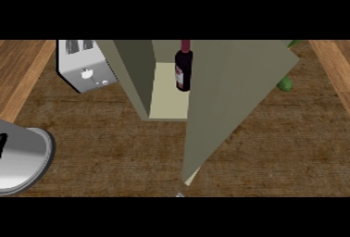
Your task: Pick up the wine, place it into the cabinet and close the cabinet
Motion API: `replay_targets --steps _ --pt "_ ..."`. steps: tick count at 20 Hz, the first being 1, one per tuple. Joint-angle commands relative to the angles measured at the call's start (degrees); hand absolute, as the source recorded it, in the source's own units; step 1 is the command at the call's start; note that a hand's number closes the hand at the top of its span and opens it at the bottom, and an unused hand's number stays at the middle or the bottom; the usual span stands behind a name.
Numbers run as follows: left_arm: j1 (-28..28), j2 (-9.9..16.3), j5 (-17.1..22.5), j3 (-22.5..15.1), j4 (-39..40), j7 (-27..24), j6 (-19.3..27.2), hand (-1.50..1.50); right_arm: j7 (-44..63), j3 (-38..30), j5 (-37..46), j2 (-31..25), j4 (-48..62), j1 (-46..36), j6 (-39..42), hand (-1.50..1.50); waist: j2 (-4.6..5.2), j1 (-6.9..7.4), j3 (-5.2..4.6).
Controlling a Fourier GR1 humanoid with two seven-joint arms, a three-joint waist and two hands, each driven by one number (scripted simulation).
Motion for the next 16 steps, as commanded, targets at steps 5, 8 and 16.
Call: replay_targets --steps 5,8,16 --pt "-2.30 -2.10 -0.74 -1.16 2.17 0.93 -1.19 -1.50 -0.42 -2.03 -7.17 8.57 13.08 -17.56 -8.42 1.50 0.56 1.42 -0.01" --pt "-4.27 -0.65 1.40 1.03 -0.48 4.63 0.84 -1.50 0.93 -3.55 -10.20 8.62 15.50 -24.40 -10.78 1.50 0.34 1.41 0.03" --pt "-2.99 -4.02 -0.96 -0.05 0.76 3.91 0.57 -1.50 -4.66 -14.29 -20.65 9.00 36.20 -46.38 -14.24 1.50 0.35 1.66 0.10"
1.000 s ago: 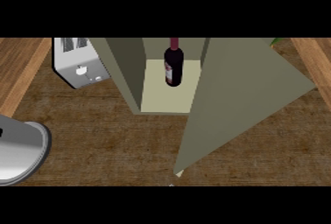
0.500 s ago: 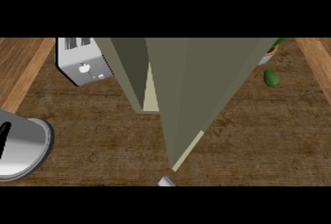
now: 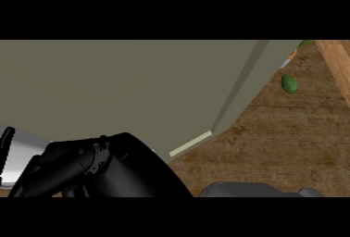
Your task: Pick up the wine, place it into the cabinet and close the cabinet
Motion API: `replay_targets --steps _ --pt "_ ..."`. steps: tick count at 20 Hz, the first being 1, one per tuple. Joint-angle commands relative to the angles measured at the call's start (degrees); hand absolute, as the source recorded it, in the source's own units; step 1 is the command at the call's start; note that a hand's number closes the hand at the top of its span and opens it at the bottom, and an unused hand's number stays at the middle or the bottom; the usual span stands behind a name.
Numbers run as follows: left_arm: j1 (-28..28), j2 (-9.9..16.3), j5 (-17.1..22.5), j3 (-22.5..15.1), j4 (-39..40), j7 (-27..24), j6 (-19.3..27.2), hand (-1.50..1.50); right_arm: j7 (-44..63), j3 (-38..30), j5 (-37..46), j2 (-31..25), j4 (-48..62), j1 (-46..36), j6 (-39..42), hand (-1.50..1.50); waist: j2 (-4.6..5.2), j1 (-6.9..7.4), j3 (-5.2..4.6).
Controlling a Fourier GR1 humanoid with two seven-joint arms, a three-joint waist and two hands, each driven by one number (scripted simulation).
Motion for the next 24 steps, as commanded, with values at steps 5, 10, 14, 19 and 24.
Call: replay_targets --steps 5,10,14,19,24 --pt "-1.97 -2.72 -2.50 -0.28 1.22 0.31 1.20 -1.50 -5.03 -9.41 0.05 1.32 22.16 -17.23 5.04 1.50 -0.06 -1.07 0.05" --pt "-3.25 -1.73 -0.47 3.71 0.46 4.44 1.44 -1.50 -10.71 -14.46 -0.18 1.31 31.68 -17.89 7.82 1.50 -0.05 -1.43 0.11" --pt "-0.25 -2.98 -2.77 3.32 0.87 2.59 -1.52 -1.50 -18.76 -18.85 -3.75 -1.57 38.63 -15.18 15.46 1.50 0.07 -1.11 0.11" --pt "-1.26 -4.20 -4.02 2.15 -0.25 5.85 0.88 -1.50 -21.98 -21.74 -3.18 -1.12 46.92 -17.71 18.90 1.50 0.02 -1.20 0.13" --pt "-4.98 -3.48 -1.79 5.60 0.19 8.72 1.19 -1.50 -26.01 -21.69 -0.84 -1.17 48.74 -15.43 18.59 1.50 0.01 -1.59 0.14"
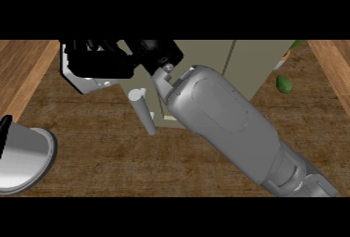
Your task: Pick up the wine, place it into the cabinet and close the cabinet
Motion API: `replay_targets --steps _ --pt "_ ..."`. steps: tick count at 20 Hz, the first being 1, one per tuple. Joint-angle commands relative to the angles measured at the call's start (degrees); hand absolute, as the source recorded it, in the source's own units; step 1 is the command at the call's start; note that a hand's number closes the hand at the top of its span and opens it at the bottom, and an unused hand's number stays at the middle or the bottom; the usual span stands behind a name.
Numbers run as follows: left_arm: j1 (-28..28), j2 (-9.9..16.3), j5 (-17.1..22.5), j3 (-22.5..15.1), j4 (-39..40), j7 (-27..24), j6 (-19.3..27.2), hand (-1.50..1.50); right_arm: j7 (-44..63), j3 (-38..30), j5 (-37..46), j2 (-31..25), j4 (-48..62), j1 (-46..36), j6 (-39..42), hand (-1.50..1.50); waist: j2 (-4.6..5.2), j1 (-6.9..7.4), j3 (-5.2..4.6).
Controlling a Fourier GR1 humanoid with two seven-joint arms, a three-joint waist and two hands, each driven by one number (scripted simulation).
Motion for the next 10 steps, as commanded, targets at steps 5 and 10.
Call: replay_targets --steps 5,10 --pt "-2.37 -1.37 -1.88 -1.31 -1.71 1.22 1.82 -1.50 -6.82 -3.55 4.20 -5.08 11.68 -1.22 1.84 1.50 1.99 0.22 0.12" --pt "-2.21 -1.47 -0.68 -0.48 0.81 1.38 -0.94 -1.50 -9.41 -3.18 4.59 -5.17 11.92 2.15 2.64 1.50 2.05 0.11 0.07"
